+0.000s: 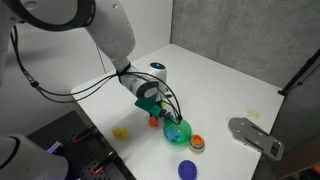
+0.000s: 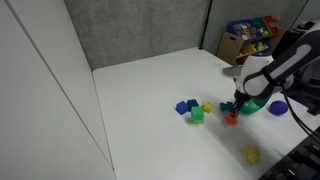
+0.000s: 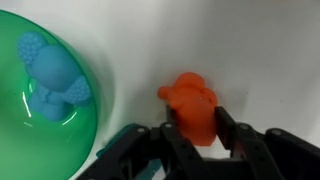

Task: Put the orange toy in the bowl

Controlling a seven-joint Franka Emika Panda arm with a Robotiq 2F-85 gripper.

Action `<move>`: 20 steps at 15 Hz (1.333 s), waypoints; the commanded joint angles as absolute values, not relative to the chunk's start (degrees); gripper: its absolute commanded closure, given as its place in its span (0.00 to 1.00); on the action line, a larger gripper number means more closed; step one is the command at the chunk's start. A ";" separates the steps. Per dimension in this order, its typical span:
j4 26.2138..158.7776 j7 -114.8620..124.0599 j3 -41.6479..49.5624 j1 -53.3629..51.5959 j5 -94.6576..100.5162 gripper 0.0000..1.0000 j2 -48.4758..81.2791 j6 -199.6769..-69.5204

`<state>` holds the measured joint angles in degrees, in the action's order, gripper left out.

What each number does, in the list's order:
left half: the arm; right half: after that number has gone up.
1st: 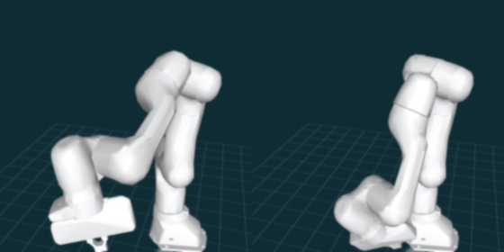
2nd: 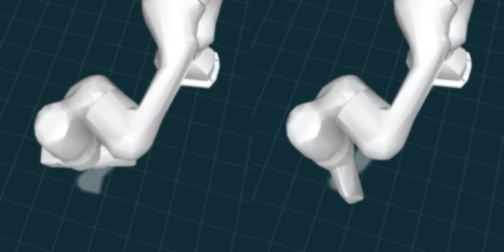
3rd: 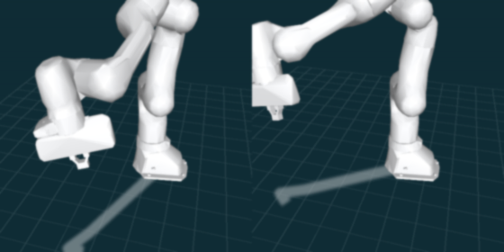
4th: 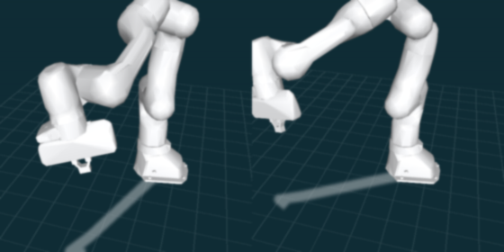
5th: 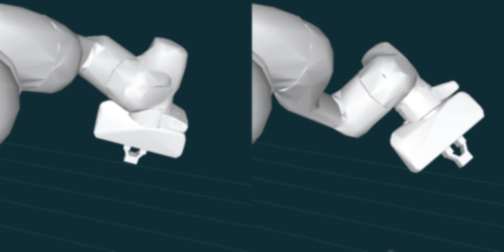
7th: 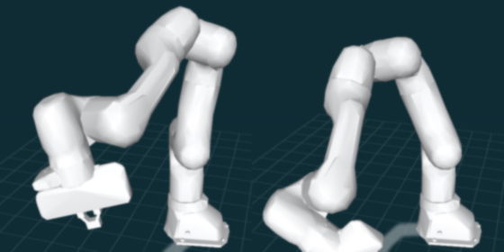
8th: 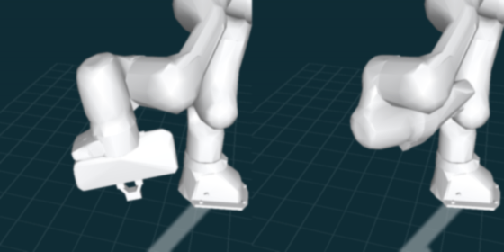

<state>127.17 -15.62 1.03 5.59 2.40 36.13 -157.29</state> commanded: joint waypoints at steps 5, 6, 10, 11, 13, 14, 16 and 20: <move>129.81 -17.59 -1.47 9.30 1.79 0.91 25.17 -152.86; 129.92 -17.61 -1.18 9.59 1.72 0.90 23.47 -152.08; 128.94 -17.07 1.04 10.68 1.84 0.91 18.26 -148.71; 128.46 -16.99 1.84 11.07 1.93 0.90 17.49 -147.92; 127.59 -16.68 3.78 11.73 2.32 0.91 16.60 -147.35; 127.07 -16.27 4.88 11.98 2.63 0.90 16.70 -147.40; 126.29 -15.58 6.75 12.36 3.32 0.46 17.28 -147.29; 126.27 -14.72 9.27 12.40 4.87 0.24 17.64 -146.98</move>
